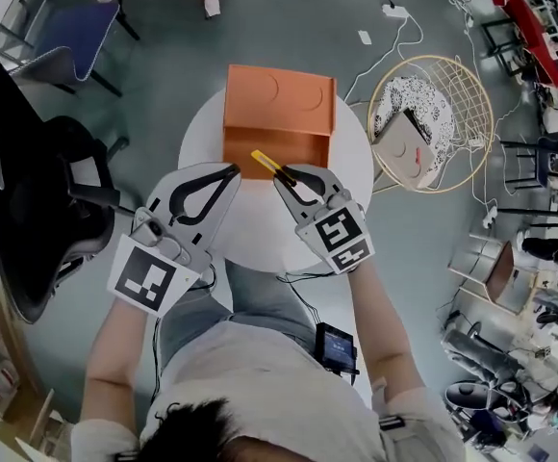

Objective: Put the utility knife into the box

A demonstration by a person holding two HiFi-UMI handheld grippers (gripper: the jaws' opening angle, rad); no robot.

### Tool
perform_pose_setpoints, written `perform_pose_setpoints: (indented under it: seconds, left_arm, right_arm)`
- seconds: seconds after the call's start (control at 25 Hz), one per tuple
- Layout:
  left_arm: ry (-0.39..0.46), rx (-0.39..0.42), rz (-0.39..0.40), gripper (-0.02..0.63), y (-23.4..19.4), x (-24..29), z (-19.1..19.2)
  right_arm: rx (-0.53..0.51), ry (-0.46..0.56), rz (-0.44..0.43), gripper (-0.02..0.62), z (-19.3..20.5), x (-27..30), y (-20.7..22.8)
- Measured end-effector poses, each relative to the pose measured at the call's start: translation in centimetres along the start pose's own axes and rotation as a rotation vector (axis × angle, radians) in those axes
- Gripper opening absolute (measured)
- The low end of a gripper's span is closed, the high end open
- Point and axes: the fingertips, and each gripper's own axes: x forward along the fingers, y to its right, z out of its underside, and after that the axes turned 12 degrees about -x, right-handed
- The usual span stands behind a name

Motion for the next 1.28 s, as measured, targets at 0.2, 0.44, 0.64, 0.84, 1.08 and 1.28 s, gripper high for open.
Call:
perform_pose_setpoints:
  seconds: [0.2, 0.44, 0.64, 0.84, 1.08, 1.28]
  left_arm:
    - [-0.001, 0.002, -0.07, 0.009, -1.5, -0.6, -0.1]
    - [0.012, -0.019, -0.153, 0.009, -3.3, -1.4, 0.3]
    - [0.022, -0.033, -0.198, 0.009, -4.0, -1.6, 0.7]
    - [0.019, -0.044, -0.226, 0.009, -4.0, -1.4, 1.0]
    - [0.017, -0.055, -0.264, 0.009, -4.5, -1.3, 1.5]
    - [0.008, -0.069, -0.29, 0.009, -5.0, -1.6, 2.1]
  right_arm:
    - [-0.053, -0.021, -0.057, 0.069, 0.2, 2.4, 1.2]
    - [-0.079, -0.059, -0.125, 0.069, 1.7, 5.6, 1.6]
    - [-0.094, -0.111, -0.182, 0.069, 3.7, 7.3, 1.4]
    - [-0.102, -0.171, -0.219, 0.069, 5.9, 8.4, 1.7]
    - [-0.11, -0.225, -0.26, 0.069, 7.8, 9.8, 1.8]
    - [-0.12, -0.267, -0.28, 0.069, 8.9, 10.6, 1.8]
